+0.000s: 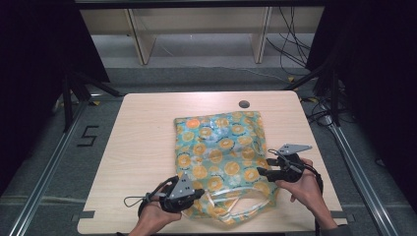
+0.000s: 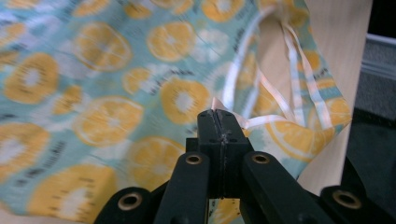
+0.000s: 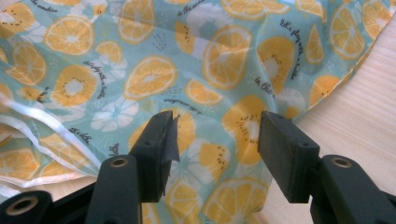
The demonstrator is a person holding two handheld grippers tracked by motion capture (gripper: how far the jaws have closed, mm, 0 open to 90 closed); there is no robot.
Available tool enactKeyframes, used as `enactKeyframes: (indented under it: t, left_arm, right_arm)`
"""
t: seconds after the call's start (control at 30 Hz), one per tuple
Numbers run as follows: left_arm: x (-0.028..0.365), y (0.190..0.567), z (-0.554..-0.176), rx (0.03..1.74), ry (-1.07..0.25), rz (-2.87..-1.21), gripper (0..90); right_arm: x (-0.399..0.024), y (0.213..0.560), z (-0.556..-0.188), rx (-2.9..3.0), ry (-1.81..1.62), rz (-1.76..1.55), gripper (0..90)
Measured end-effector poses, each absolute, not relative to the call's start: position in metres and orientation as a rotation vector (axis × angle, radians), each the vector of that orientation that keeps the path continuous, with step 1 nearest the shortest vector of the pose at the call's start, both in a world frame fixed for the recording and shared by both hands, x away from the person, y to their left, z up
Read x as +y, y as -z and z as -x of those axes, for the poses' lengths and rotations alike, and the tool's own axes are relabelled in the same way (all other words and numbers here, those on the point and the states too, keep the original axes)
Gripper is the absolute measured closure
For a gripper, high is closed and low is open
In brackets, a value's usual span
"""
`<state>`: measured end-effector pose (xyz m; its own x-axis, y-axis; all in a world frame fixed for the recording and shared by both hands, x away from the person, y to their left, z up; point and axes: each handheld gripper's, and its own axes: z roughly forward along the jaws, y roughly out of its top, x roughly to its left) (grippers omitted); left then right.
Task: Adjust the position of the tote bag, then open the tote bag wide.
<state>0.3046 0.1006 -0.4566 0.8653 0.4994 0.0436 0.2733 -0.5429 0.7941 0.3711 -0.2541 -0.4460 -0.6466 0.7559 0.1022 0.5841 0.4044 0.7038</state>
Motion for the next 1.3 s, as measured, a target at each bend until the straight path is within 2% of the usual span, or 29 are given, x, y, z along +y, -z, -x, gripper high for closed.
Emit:
enactKeyframes:
  t: [0.23, 0.5, 0.77, 1.0, 1.1, 1.13, 1.17, 1.23, 1.3]
  left_arm:
    - [0.111, 0.425, -0.355, 0.648, -0.431, -2.051, 89.7]
    - [0.111, 0.404, -0.399, 0.743, -0.456, -1.952, 89.8]
    - [0.116, 0.410, -0.432, 0.831, -0.437, -1.927, 89.7]
    - [0.118, 0.421, -0.442, 0.857, -0.415, -1.936, 89.7]
    - [0.120, 0.424, -0.444, 0.855, -0.412, -1.954, 89.7]
    - [0.120, 0.424, -0.444, 0.855, -0.412, -1.954, 89.7]
    - [0.121, 0.426, -0.446, 0.851, -0.414, -1.975, 89.6]
    - [0.121, 0.430, -0.448, 0.868, -0.402, -1.966, 89.5]
    - [0.121, 0.432, -0.449, 0.878, -0.395, -1.963, 89.5]
  right_arm:
    - [-0.256, 0.438, -0.370, 2.403, -1.117, -1.181, 46.7]
    - [-0.250, 0.425, -0.364, 2.415, -1.229, -1.147, 46.1]
    - [-0.228, 0.417, -0.359, 2.443, -1.256, -1.070, 44.8]
    - [-0.216, 0.427, -0.371, 2.462, -1.206, -1.064, 45.7]
    - [-0.213, 0.431, -0.379, 2.506, -1.193, -1.029, 55.2]
    - [-0.213, 0.431, -0.379, 2.506, -1.193, -1.029, 55.2]
    - [-0.210, 0.434, -0.384, 2.487, -1.165, -1.018, 66.7]
    - [-0.210, 0.434, -0.390, 2.484, -1.157, -0.964, 78.8]
    - [-0.210, 0.434, -0.392, 2.488, -1.150, -0.931, 82.2]
